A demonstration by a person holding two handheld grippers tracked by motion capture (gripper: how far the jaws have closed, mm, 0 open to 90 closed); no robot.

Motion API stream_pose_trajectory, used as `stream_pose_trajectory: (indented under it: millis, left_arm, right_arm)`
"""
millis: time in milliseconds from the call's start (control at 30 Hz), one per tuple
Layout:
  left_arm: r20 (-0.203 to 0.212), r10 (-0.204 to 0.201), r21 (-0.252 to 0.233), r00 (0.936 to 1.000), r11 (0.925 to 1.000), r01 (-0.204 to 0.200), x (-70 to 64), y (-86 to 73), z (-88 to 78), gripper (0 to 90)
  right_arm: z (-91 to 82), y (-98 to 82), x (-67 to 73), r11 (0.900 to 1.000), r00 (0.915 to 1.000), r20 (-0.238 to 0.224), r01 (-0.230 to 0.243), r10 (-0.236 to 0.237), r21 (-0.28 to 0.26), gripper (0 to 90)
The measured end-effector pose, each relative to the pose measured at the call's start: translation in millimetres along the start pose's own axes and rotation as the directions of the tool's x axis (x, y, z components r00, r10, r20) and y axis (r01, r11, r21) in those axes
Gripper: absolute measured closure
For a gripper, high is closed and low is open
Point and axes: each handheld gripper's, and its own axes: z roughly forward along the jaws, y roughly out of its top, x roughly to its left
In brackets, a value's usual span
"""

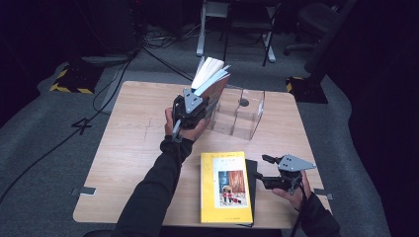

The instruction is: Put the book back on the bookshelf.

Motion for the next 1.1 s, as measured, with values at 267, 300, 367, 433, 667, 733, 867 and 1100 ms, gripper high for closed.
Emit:
stream_pose_trajectory:
  millis: [267, 300, 367, 433, 667, 733, 867, 1100]
  left_arm:
    - [-0.025, -0.039, -0.032, 0.9989, 0.9987, 0.038, -3.3, -8.9, 14.1, 73.8]
    - [-0.024, -0.038, -0.04, 0.999, 0.9985, 0.036, -4.0, -10.1, 14.5, 73.8]
    - [-0.021, -0.041, -0.048, 0.9989, 0.9981, 0.04, -4.5, -14.5, 14.9, 73.8]
    - [-0.022, -0.05, -0.048, 0.9985, 0.9977, 0.049, -4.9, -19.1, 16.0, 73.8]
    - [-0.01, -0.08, -0.067, 0.9967, 0.9946, 0.079, -3.3, -32.1, 16.5, 73.7]
    - [-0.012, -0.077, -0.075, 0.997, 0.9943, 0.076, -3.6, -34.4, 15.8, 73.6]
    - [0.003, -0.093, -0.084, 0.9956, 0.992, 0.093, -2.1, -45.1, 11.4, 73.1]
    - [0.04, -0.059, -0.079, 0.9974, 0.9949, 0.062, 6.0, -55.4, 2.1, 69.4]
  right_arm:
    - [1.1, -1.3, -0.3, 1.0, 0.9999, -0.016, 0.0, 0.0, 0.005, 30.2]
    - [1.1, -1.3, -0.3, 1.0, 0.9999, -0.016, 0.0, 0.0, 0.005, 30.2]
    - [0.9, -1.6, -0.6, 1.0, 0.9999, -0.014, -0.002, 0.002, 0.004, 30.2]
    - [1.0, -1.7, -0.7, 1.0, 0.9999, -0.016, -0.002, 0.002, 0.005, 30.2]
    - [0.5, -1.3, -0.3, 1.0, 0.9998, -0.016, 0.007, -0.007, 0.002, 30.5]
    - [0.5, -1.5, -0.4, 1.0, 0.9999, -0.017, 0.003, -0.003, 0.003, 30.5]
    - [1.4, -1.9, 0.0, 1.0, 0.9998, -0.02, 0.007, -0.007, 0.006, 30.6]
    - [2.2, -1.7, 1.4, 1.0, 0.9997, -0.023, 0.01, -0.01, 0.012, 30.6]
